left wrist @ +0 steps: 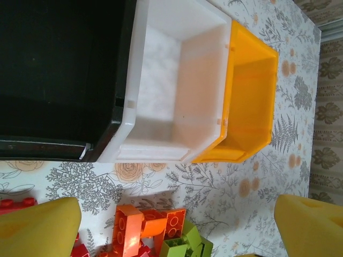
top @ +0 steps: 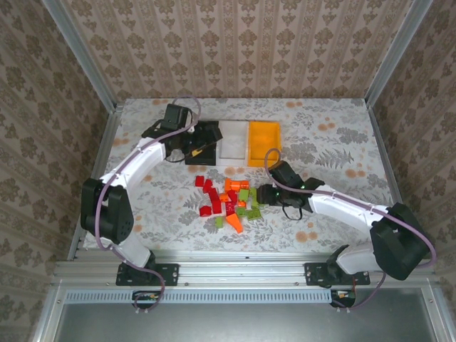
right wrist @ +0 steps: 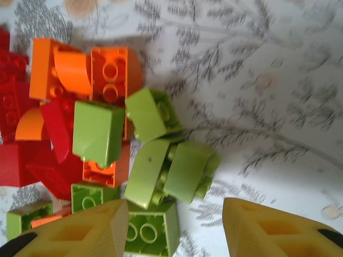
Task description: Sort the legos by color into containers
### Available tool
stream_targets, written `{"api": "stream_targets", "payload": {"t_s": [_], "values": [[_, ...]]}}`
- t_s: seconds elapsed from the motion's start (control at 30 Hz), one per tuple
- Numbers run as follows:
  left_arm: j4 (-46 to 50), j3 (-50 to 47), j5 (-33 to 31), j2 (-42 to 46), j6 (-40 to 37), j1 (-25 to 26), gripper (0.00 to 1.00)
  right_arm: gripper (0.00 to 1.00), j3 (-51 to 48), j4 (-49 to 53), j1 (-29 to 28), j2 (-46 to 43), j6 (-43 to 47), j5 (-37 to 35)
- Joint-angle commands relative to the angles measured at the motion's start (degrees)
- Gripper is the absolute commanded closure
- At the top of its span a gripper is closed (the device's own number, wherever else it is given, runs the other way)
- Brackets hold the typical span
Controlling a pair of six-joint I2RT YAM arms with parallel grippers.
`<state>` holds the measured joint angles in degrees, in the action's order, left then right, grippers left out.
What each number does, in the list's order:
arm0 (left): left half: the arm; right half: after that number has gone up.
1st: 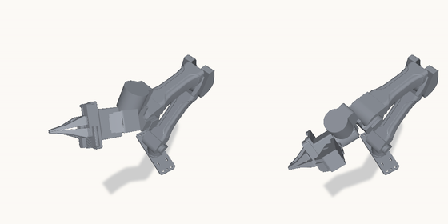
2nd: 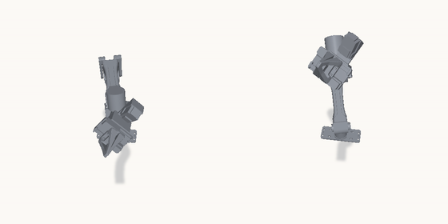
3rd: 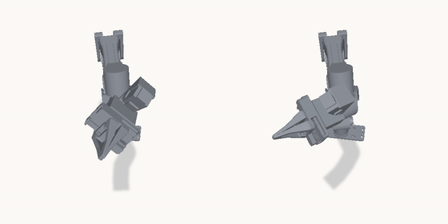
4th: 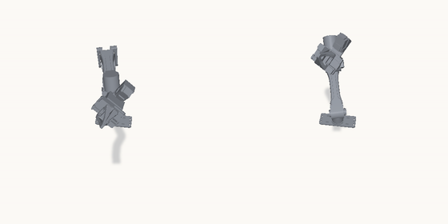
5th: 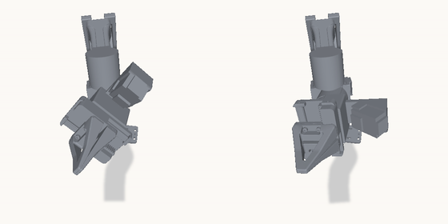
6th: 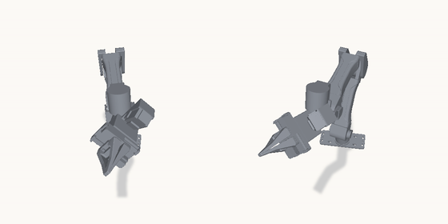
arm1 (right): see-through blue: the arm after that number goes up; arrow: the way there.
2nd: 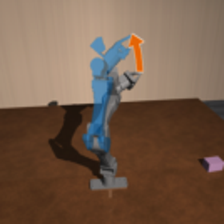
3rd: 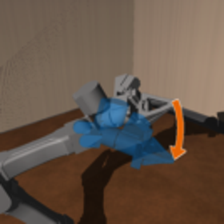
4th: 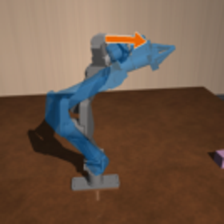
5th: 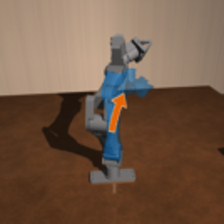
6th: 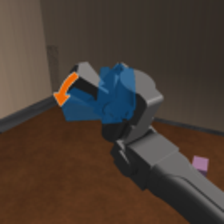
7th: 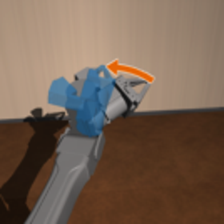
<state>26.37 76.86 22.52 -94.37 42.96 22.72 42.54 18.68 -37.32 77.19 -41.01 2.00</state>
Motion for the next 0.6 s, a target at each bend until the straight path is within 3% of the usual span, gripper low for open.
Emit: {"api": "stream_targets", "payload": {"t_s": [0.0, 0.13, 0.27, 0.57], "values": [[0.9, 0.7, 0.0, 0.1, 0.6, -0.8, 0.05, 0.44, -2.5, 0.4, -2.8, -1.1, -8.6, 1.0], [0.9, 0.9, 0.9, 0.3, 1.1, -1.7, 0.05, 0.37, -4.0, -0.4, -6.1, -2.0, -13.0, -0.7], [0.8, 0.9, 1.5, 1.0, 1.4, -2.5, 0.05, 0.24, -1.0, 3.8, -8.7, -0.2, -8.3, -4.5], [0.5, 0.8, 1.8, 1.3, 1.5, -3.1, 0.05, 0.21, 5.0, 9.1, -9.9, 6.9, 2.9, -5.1]]}}
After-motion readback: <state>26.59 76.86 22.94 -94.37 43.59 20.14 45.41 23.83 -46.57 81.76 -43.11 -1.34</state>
